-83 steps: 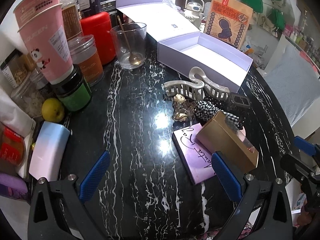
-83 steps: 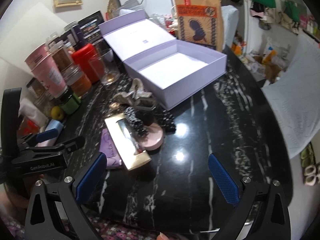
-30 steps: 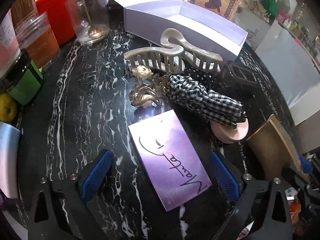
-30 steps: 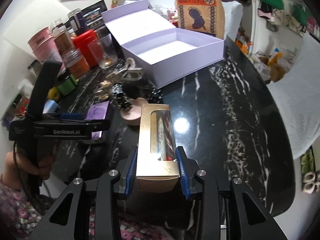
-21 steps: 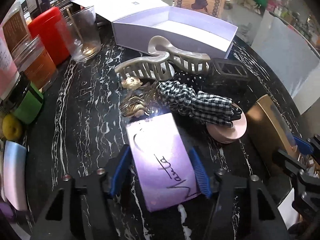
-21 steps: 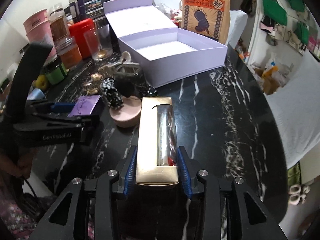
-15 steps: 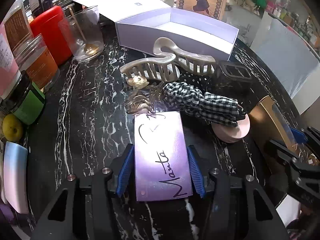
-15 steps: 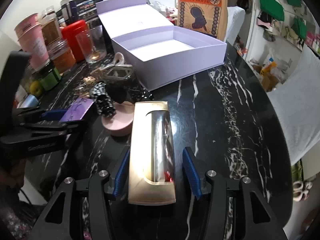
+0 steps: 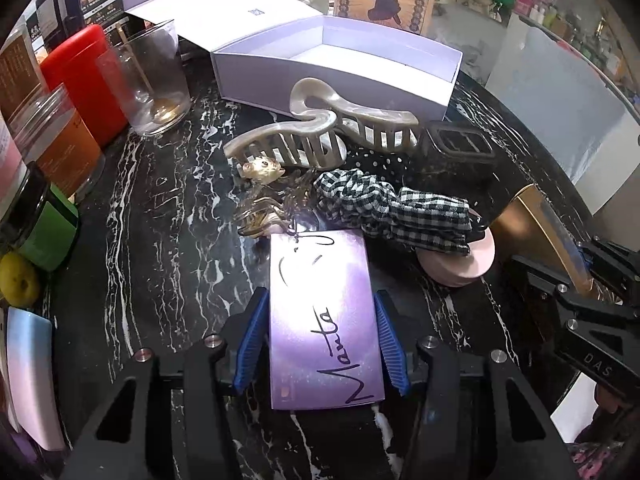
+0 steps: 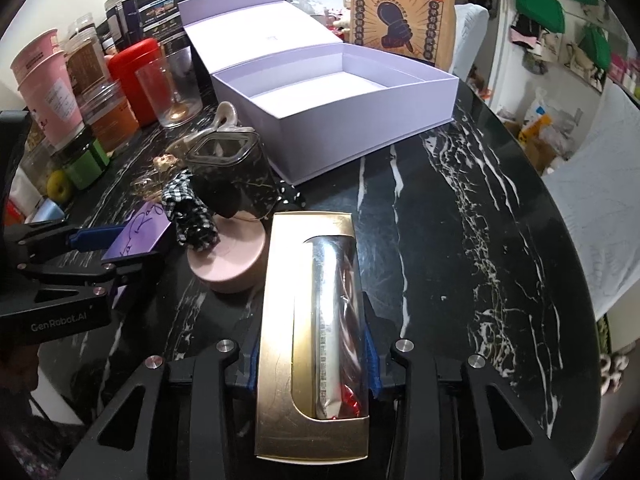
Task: Organize rigid objects
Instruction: 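Carry the gold box and purple box into the lavender gift box with both tools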
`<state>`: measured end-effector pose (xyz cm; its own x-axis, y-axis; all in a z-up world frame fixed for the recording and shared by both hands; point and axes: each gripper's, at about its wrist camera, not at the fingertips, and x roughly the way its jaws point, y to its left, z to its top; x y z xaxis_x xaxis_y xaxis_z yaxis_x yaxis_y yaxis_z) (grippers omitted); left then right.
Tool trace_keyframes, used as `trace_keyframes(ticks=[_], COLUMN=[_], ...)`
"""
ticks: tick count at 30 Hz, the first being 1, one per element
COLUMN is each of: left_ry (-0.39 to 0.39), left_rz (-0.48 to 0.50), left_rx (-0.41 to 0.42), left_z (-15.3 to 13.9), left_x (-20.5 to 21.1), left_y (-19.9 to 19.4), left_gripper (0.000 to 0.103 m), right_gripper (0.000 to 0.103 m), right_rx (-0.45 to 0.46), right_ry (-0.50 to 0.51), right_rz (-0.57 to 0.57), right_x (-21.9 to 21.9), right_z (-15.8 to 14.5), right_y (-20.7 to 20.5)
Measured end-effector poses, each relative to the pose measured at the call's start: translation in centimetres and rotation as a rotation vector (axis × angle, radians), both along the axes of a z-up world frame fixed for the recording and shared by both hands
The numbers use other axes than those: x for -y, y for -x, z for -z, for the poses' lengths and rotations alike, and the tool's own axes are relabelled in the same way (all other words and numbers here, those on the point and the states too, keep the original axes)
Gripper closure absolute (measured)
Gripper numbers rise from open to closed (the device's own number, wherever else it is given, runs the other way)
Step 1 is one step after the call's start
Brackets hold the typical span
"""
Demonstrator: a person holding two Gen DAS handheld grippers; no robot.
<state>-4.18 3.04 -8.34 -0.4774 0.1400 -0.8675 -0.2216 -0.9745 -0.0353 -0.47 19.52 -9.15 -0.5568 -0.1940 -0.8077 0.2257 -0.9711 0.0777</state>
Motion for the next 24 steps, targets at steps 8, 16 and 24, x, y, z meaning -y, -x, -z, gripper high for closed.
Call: trace_keyframes(ticks=[8, 16, 24], left_ry=[-0.067, -0.08, -0.091], left_rz=[0.002, 0.015, 0.032], left_rx=[0.015, -0.04, -0.115], left_z=[-0.5, -2.1, -4.6], left_x=[0.4, 0.4, 0.2], left_y=[-0.9, -2.2, -2.6], left_gripper=[0.052, 0.052, 0.052], right_gripper=[0.066, 0.066, 0.066], right_rx=[0.001, -0.03, -0.081], right_ry=[0.018, 0.033, 0.04], right_rz=[-0.001, -0.001, -0.019], right_x=[-0.2, -0.2, -0.1], right_z=[-0.5, -1.8, -4.0], right_y=[-0.8, -2.0, -2.7])
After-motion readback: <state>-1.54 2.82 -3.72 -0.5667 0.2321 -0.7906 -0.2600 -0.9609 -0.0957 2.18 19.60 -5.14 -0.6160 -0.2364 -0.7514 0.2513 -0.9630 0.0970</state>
